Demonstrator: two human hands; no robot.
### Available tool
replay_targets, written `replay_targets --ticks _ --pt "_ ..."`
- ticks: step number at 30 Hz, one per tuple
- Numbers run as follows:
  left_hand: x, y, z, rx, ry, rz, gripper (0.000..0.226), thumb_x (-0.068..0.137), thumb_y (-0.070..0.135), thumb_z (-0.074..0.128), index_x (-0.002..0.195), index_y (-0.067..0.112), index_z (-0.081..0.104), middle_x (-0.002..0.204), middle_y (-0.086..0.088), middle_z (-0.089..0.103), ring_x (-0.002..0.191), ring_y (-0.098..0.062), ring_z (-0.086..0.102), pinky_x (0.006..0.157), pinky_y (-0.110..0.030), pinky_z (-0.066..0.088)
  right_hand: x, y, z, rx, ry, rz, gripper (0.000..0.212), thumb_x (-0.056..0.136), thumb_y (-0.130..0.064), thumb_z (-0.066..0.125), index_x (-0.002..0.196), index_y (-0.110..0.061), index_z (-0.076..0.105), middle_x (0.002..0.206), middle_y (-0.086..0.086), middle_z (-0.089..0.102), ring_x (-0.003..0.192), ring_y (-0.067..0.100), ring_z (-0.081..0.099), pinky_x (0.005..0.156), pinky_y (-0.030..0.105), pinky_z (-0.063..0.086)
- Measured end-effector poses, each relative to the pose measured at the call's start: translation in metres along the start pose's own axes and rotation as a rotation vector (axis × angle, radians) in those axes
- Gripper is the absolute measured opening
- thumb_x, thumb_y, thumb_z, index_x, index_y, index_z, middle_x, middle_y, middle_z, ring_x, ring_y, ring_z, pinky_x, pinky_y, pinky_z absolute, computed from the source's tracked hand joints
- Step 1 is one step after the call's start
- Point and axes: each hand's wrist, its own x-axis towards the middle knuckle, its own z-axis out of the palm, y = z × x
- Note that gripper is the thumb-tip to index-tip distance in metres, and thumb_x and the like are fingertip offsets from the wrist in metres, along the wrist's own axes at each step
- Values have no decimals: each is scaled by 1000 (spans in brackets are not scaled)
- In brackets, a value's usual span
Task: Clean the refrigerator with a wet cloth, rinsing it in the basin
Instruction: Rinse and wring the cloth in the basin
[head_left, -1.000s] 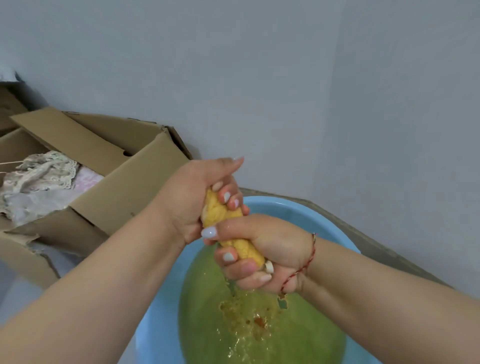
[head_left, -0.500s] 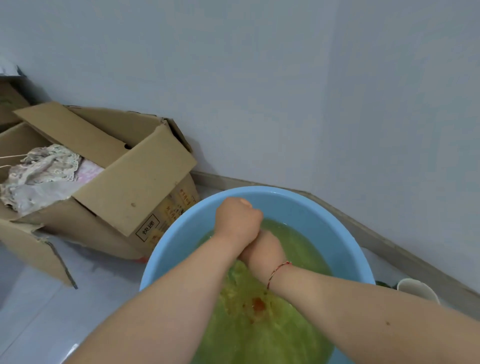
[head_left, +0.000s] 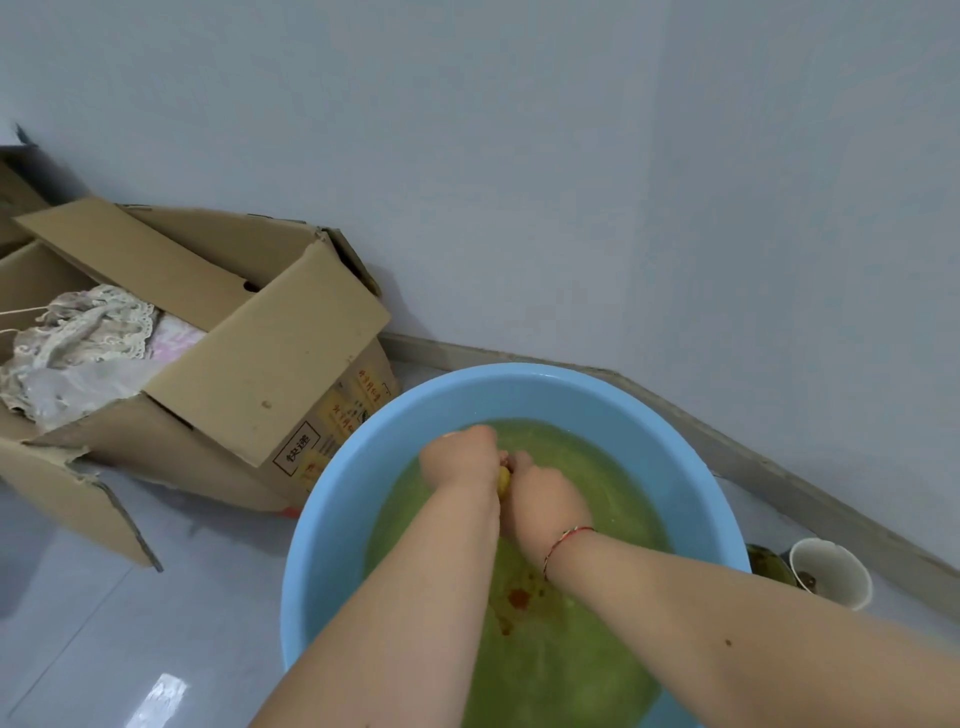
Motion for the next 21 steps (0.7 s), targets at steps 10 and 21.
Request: replay_targets --ticks 10,21 --pt "-38 76 -25 -101 -282 -320 41 80 35 75 103 4 59 87 -15 65 73 -28 65 76 -47 58 -35 -48 -86 1 48 26 48 78 -4 56 119 -13 33 113 9 39 75 24 52 62 32 43" --pt "-145 244 -84 -74 -484 -136 31 90 -8 53 116 10 54 94 -13 57 78 -23 58 61 -35 48 -84 -110 -271 648 -233 85 14 94 -29 56 94 -17 63 84 -2 63 79 17 58 77 31 48"
